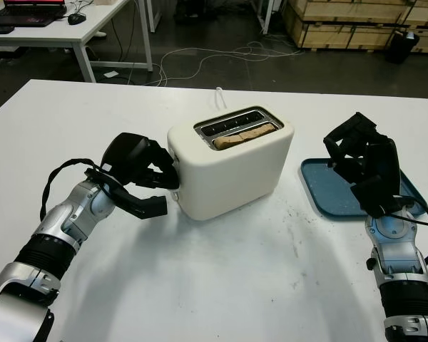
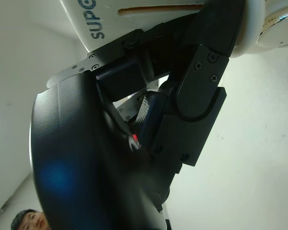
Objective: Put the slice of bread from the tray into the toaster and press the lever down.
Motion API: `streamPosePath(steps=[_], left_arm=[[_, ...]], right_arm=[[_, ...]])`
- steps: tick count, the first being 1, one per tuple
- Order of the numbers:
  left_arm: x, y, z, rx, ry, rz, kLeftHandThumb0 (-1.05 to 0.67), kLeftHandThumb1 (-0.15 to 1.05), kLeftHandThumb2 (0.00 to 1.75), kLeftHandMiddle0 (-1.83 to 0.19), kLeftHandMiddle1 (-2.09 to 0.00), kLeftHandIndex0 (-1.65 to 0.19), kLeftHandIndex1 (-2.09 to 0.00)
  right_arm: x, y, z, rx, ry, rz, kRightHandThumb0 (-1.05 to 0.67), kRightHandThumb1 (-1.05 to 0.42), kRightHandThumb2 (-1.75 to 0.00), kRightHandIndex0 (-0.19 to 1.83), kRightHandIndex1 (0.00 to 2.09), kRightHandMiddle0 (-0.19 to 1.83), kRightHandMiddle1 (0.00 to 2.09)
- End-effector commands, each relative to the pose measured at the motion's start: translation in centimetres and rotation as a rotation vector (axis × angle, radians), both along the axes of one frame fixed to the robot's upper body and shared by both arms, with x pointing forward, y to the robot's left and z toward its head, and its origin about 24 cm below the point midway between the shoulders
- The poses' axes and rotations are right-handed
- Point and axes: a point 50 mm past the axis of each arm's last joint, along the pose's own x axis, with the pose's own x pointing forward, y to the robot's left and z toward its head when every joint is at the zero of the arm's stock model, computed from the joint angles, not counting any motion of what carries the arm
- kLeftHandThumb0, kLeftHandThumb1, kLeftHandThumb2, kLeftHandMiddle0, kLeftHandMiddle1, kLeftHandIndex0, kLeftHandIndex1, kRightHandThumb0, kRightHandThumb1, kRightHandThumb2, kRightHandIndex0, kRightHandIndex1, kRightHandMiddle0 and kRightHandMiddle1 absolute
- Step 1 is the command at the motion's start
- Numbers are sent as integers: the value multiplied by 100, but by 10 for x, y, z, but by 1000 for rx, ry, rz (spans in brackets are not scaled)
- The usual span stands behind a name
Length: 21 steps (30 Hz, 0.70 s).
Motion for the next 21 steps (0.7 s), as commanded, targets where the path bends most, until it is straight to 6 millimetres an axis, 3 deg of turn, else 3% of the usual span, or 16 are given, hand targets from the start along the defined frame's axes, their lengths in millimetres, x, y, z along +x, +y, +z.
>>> streamPosePath(steps=[1, 3, 10, 12, 15, 18, 21], left_arm=[[-46, -29, -120, 239, 486, 45, -66, 86, 0, -124, -134, -143, -5], [-46, -31, -119, 248, 478, 35, -67, 86, 0, -124, -139, -146, -5], [-45, -35, -109, 265, 465, 3, -67, 87, 0, -126, -118, -140, -3], [-45, -35, -103, 254, 442, -6, -68, 87, 0, -126, -138, -141, -2], [-46, -32, -82, 191, 387, -26, -68, 85, 0, -128, -135, -136, -1], [-48, -27, -58, 42, 348, -41, -67, 82, 0, -136, -115, -132, -1], [-51, -19, -32, -151, 217, -69, -70, 80, 0, -137, -120, -135, -2]], right_arm=[[-1, -3, 7, -27, -20, 10, -61, -92, -40, 82, 175, 57, 172], [-1, -2, 8, -27, -18, 11, -61, -92, -40, 83, 175, 58, 172], [-1, -2, 8, -33, -26, 16, -62, -92, -40, 82, 175, 59, 169], [-1, -2, 9, -35, -32, 20, -62, -92, -40, 83, 175, 59, 170], [-2, -1, 9, -30, -32, 26, -62, -92, -41, 82, 175, 58, 170], [-3, -1, 9, -27, -34, 30, -61, -92, -40, 81, 175, 58, 169], [-3, 0, 9, -29, -33, 34, -62, -92, -40, 80, 175, 56, 169]])
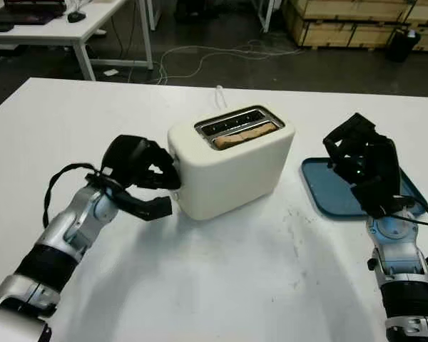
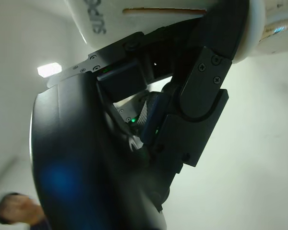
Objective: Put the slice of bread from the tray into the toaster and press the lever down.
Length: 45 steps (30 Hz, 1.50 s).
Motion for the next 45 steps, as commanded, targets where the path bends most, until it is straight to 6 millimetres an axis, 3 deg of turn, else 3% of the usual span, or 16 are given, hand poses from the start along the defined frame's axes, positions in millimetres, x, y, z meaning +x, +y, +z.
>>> streamPosePath(steps=[1, 5, 18, 22, 26, 28, 29, 32, 34, 37, 41, 45], left_arm=[[-25, -16, -32, -59, 140, -113, -72, 80, 0, -134, -128, -135, -2], [-26, -7, -9, -167, 27, -86, -76, 86, 1, -125, -151, -135, -1], [-22, 8, 15, -177, -107, -67, -74, 86, 1, -123, -152, -135, 0], [-22, 13, 25, -316, -173, -12, -78, 90, 2, -119, -163, -138, -2], [-23, 24, 34, -491, -213, 94, -85, 92, 17, -121, -156, -143, -6], [-24, 33, 37, -508, -198, 126, -85, 92, 22, -120, -155, -144, -9], [-25, 37, 40, -506, -188, 139, -84, 92, 22, -119, -153, -141, -19], [-29, 48, 46, -512, -166, 172, -82, 92, 22, -116, -149, -106, -91], [-31, 55, 48, -532, -169, 186, -81, 92, 22, -116, -146, -101, -105], [-34, 63, 50, -537, -174, 202, -81, 92, 26, -117, -145, -97, -118], [-35, 70, 49, -500, -139, 196, -80, 92, 25, -120, -147, -100, -130], [-33, 79, 48, -416, -51, 164, -80, 92, 22, -121, -154, -106, -139]], right_arm=[[-2, -1, 5, -9, -24, 12, -62, -92, -41, 80, 175, 57, 167], [-3, 0, 4, -8, -28, 21, -61, -92, -40, 81, 175, 64, 155], [-4, 2, -1, 14, -29, 33, -60, -92, -39, 79, 175, 68, 151], [-4, 4, -3, 39, -34, 40, -62, -92, -38, 77, 175, 68, 153], [-3, 6, -6, 120, -2, 44, -63, -92, -35, 77, 175, 79, 133], [-3, 3, -6, 158, 27, 72, -63, -92, -32, 84, 162, 89, 112], [-4, 1, -5, 175, 43, 87, -63, -92, -32, 89, 155, 93, 105], [-4, -7, -2, 225, 81, 109, -63, -92, -30, 101, 138, 107, 87], [-5, -12, 0, 230, 93, 105, -65, -92, -29, 104, 138, 112, 83], [-6, -21, 2, 210, 106, 103, -65, -92, -29, 101, 144, 107, 97], [-5, -30, 6, 126, 146, 119, -66, -92, -32, 88, 168, 86, 136], [-2, -41, 14, 5, 219, 118, -69, -92, -34, 84, 174, 70, 169]])
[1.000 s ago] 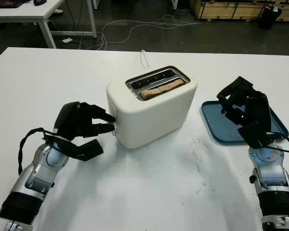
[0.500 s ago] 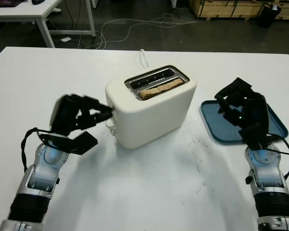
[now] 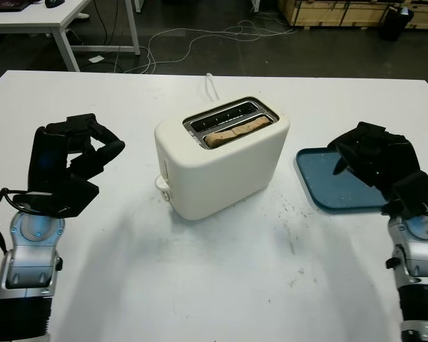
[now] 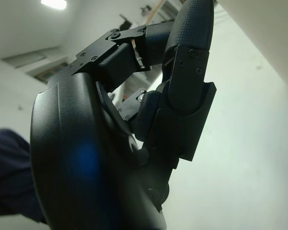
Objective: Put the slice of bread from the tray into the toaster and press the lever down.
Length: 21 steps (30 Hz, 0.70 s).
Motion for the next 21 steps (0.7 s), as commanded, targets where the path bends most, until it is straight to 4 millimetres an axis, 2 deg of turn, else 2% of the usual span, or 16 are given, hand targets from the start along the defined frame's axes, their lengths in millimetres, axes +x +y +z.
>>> streamPosePath(steps=[1, 7, 12, 21], left_arm=[[0, 8, -2, 32, 56, -10, -80, 92, 21, -122, -154, -107, -138], [5, 7, 0, 102, 123, -46, -79, 92, 15, -124, -154, -111, -133], [10, -1, -1, 123, 169, -71, -79, 91, 12, -123, -155, -112, -133], [14, -6, -3, 124, 164, -79, -80, 92, 11, -125, -155, -113, -133]], right_arm=[[4, -5, 9, -58, 19, 10, -69, -92, -34, 84, 174, 68, 172], [8, -5, 14, -90, 27, 13, -68, -92, -32, 83, 175, 68, 175], [12, 0, 13, -126, 37, 43, -77, -92, -34, 82, 175, 65, 175], [15, 7, 11, -124, 36, 45, -74, -92, -37, 81, 175, 65, 175]])
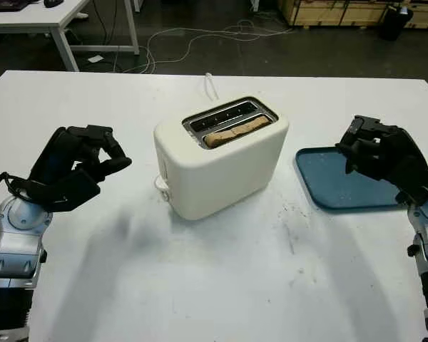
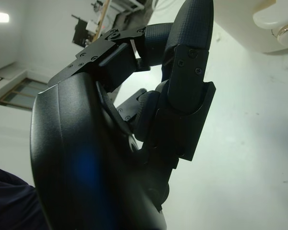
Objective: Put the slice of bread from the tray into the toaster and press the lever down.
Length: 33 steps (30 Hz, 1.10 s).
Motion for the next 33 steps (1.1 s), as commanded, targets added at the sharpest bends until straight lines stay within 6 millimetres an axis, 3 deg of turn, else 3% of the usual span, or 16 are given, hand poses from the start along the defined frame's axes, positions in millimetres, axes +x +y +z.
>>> streamPosePath(steps=[1, 33], left_arm=[[2, -2, 0, 10, -14, -2, -80, 92, 11, -125, -156, -113, -134], [1, 0, -2, 1, -25, 5, -81, 92, 16, -123, -160, -110, -140]], right_arm=[[2, 2, 1, 4, -9, -4, -73, -92, -37, 81, 175, 65, 175], [4, 2, 1, -1, -11, -9, -72, -92, -39, 82, 175, 65, 175]])
